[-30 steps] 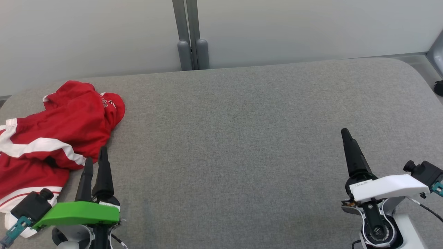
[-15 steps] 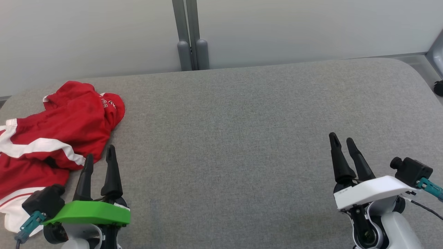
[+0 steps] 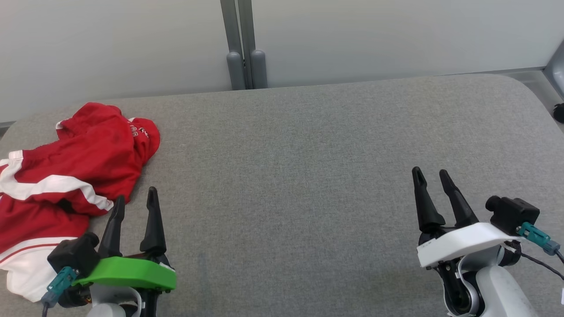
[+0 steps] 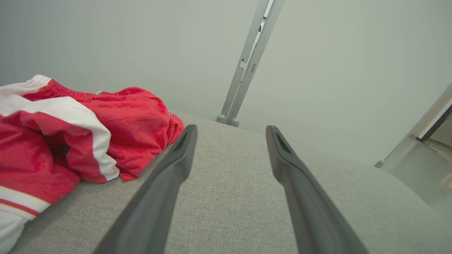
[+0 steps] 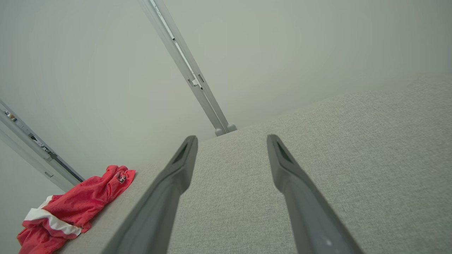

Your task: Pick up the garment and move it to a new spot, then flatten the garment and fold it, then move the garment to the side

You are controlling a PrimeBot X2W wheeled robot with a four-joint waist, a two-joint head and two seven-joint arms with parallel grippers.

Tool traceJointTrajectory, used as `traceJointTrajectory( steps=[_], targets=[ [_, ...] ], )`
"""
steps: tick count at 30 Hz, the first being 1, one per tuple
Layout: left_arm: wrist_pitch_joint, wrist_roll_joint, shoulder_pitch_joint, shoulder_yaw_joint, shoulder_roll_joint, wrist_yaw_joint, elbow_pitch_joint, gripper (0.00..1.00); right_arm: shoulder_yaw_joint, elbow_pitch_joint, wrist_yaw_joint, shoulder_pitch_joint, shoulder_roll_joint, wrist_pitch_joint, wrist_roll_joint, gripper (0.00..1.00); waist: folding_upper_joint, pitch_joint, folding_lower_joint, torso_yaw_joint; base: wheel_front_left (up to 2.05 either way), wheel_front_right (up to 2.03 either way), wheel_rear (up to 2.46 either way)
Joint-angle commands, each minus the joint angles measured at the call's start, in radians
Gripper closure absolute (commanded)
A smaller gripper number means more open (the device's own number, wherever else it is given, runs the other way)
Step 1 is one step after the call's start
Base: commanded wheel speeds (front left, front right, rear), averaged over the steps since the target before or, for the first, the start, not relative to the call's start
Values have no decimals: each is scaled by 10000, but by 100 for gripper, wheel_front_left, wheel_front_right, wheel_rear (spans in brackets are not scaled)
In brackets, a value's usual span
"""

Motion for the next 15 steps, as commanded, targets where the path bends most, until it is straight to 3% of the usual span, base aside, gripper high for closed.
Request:
traceJointTrajectory(
  steps=[1, 15],
  targets=[
    [-97, 292, -71, -36, 82, 5, -117, 0, 60, -49, 4, -194, -6, -112, -322, 0, 0, 5, 0, 7, 0, 0, 0],
    [-411, 1564, -106, -158, 89, -12, -107, 0, 254, 131, 5, -298, 18, -423, -1637, 0, 0, 27, 0, 64, 0, 0, 0]
  ],
)
